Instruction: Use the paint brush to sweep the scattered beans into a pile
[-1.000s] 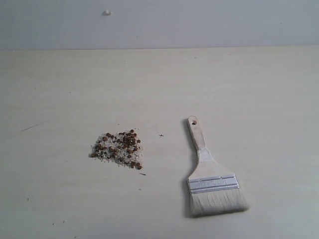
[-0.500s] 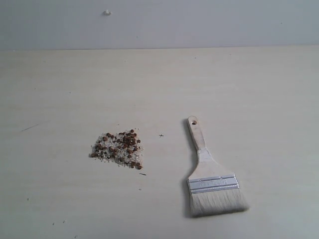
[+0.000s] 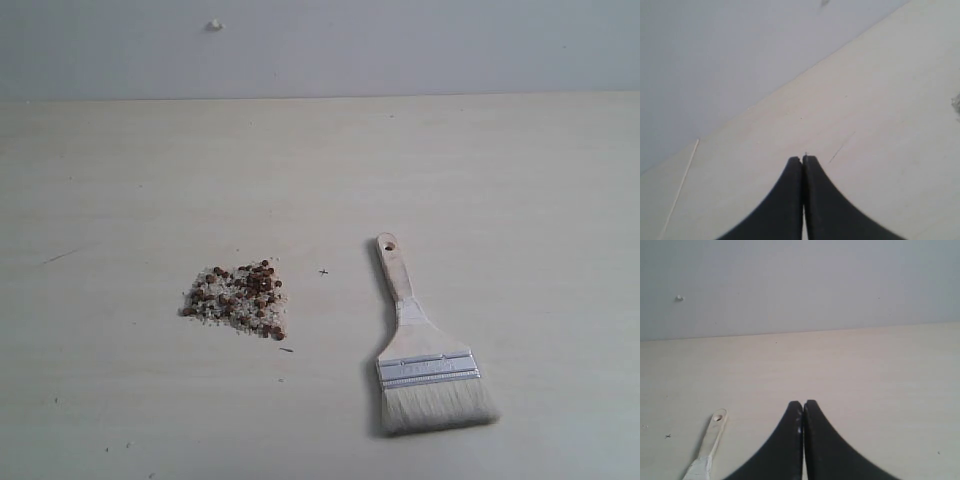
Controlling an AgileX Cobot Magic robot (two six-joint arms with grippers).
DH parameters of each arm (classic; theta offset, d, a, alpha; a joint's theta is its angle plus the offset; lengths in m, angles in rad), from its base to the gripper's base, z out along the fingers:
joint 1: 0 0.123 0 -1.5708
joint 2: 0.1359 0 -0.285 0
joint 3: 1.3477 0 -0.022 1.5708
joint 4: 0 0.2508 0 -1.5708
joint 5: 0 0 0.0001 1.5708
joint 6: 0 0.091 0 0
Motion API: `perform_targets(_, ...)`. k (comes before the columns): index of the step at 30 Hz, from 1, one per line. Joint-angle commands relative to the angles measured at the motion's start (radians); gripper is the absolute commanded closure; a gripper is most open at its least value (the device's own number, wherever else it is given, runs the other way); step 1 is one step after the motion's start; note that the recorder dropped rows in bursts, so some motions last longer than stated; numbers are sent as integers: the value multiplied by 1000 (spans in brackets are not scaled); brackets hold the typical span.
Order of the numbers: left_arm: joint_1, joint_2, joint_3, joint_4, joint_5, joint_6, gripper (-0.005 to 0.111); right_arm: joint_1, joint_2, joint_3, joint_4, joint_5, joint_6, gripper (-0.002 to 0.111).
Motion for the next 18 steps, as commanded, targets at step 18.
perform_targets(18,1,-6,-2,1,35,-390,107,-2,-5,4,1,-1,0,108)
